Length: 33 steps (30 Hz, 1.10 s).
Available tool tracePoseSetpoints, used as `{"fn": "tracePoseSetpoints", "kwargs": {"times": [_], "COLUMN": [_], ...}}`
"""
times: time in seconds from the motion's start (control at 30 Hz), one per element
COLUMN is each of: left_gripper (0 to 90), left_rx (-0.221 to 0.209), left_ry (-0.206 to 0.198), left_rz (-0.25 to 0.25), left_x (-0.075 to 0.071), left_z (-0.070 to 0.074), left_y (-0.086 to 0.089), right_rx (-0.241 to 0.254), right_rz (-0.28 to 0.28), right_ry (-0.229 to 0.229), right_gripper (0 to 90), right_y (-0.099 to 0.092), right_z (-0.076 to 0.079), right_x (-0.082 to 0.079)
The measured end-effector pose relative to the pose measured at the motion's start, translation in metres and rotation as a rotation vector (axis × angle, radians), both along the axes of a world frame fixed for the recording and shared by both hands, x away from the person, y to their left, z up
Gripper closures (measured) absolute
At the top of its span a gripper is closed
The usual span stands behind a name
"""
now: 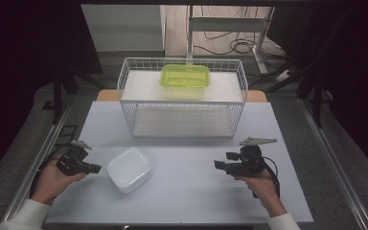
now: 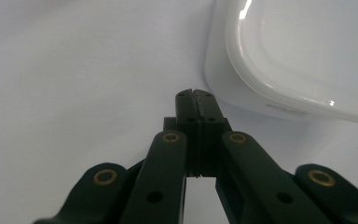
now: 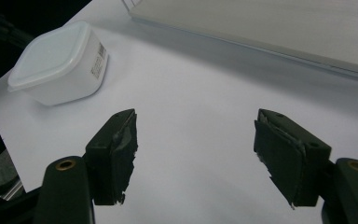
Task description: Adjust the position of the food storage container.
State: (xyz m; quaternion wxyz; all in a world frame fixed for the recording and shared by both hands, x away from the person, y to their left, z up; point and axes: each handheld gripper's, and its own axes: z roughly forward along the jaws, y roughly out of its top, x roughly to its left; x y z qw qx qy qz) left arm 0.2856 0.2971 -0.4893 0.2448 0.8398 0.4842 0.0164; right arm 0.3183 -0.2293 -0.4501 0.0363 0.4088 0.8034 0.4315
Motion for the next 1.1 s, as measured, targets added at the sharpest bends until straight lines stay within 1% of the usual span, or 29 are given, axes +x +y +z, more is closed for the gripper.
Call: {"fn": "tracePoseSetpoints", "kwargs": {"times": [0.1,0.2,0.23,0.3,0.4,0.57,0.83,0.97,1.03,1.1], "left_gripper": [90.0,90.0,90.0,90.0,90.0,90.0,90.0,90.0,90.0,90.0], "left_rx": [-0.003,-0.012,-0.002,-0.005,-0.023,-0.02,-0.029,-0.025,-0.038,-0.042], "left_ry": [0.011,0.016,0.013,0.016,0.019,0.009,0.018,0.02,0.02,0.023], "left_rz": [-0.027,-0.036,-0.038,-0.041,-0.047,-0.062,-0.098,-0.11,-0.111,-0.115], "left_x": [0.0,0.0,0.0,0.0,0.001,0.006,0.019,0.022,0.023,0.024], "left_z": [-0.007,-0.01,-0.011,-0.011,-0.01,-0.009,-0.01,-0.01,-0.01,-0.01], "left_y": [-0.008,-0.015,-0.017,-0.019,-0.022,-0.031,-0.051,-0.056,-0.057,-0.059], "right_rx": [-0.002,-0.001,-0.002,0.0,-0.003,0.0,-0.004,-0.005,-0.005,-0.005], "right_rz": [0.006,0.006,0.003,0.0,0.003,0.003,0.006,0.002,0.002,0.002], "right_ry": [0.0,0.001,0.003,0.004,0.007,0.007,0.011,0.012,0.013,0.012], "right_gripper": [30.3,30.3,30.3,30.3,30.3,30.3,30.1,30.1,30.1,30.1], "right_y": [0.002,0.001,0.0,-0.001,-0.001,-0.001,-0.001,-0.003,-0.003,-0.002], "right_z": [-0.001,-0.001,-0.001,-0.001,-0.002,-0.001,-0.002,-0.002,-0.002,-0.002], "right_x": [0.0,0.0,0.0,0.001,0.001,0.0,0.001,0.001,0.001,0.001]}}
